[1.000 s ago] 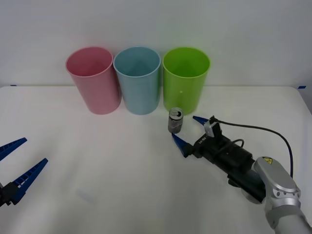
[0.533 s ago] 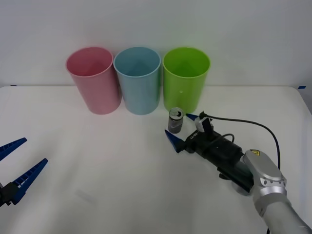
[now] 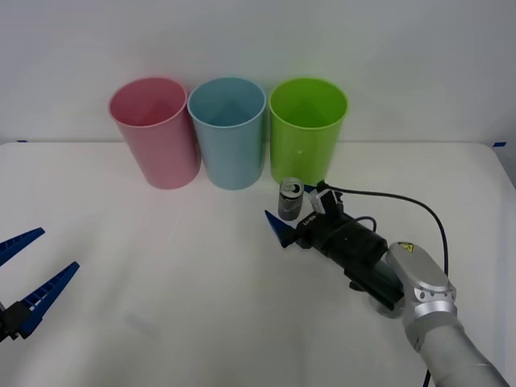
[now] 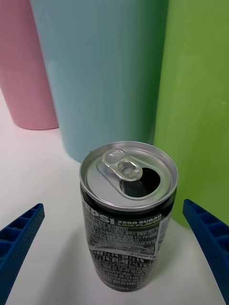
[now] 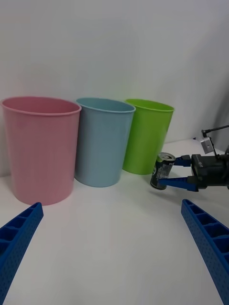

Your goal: Grasp the object on the table and drop it into the matching bin: aluminum can to the light blue bin, PET bottle to the pink bin.

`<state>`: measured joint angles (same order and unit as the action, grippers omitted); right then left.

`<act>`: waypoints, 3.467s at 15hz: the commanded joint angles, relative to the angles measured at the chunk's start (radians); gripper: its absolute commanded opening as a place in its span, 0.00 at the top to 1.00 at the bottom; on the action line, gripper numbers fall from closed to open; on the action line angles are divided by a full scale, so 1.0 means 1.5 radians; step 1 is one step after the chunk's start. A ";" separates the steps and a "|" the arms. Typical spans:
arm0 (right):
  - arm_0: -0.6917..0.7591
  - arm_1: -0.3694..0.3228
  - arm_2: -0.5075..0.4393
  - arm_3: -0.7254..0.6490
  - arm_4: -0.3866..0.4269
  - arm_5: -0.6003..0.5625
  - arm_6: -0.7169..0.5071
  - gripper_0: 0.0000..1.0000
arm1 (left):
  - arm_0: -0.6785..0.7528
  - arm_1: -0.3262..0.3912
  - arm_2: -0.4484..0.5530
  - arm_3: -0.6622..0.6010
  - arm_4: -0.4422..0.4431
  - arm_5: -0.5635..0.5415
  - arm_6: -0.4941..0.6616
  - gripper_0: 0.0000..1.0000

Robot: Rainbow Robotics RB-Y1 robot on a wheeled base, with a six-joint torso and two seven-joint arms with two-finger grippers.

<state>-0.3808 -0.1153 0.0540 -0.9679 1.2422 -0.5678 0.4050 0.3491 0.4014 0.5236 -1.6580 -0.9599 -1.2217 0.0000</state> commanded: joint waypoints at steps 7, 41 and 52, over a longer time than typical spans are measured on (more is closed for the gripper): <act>0.000 0.000 0.003 0.000 0.000 0.009 0.003 0.14 | 0.000 0.000 0.000 0.000 0.000 0.000 0.000 0.00; 0.180 -0.195 0.042 -0.450 -0.063 -0.061 -0.310 1.00 | 0.000 0.000 0.000 0.000 0.000 0.000 0.000 0.00; 0.113 -0.232 0.049 -0.549 -0.029 -0.006 -0.495 1.00 | 0.000 0.000 0.000 0.000 0.000 0.000 0.000 0.00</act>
<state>-0.1905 -0.4658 0.1215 -1.7944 1.1848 -0.5781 -0.3053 0.3491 0.4014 0.5236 -1.6581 -0.9599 -1.2217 0.0000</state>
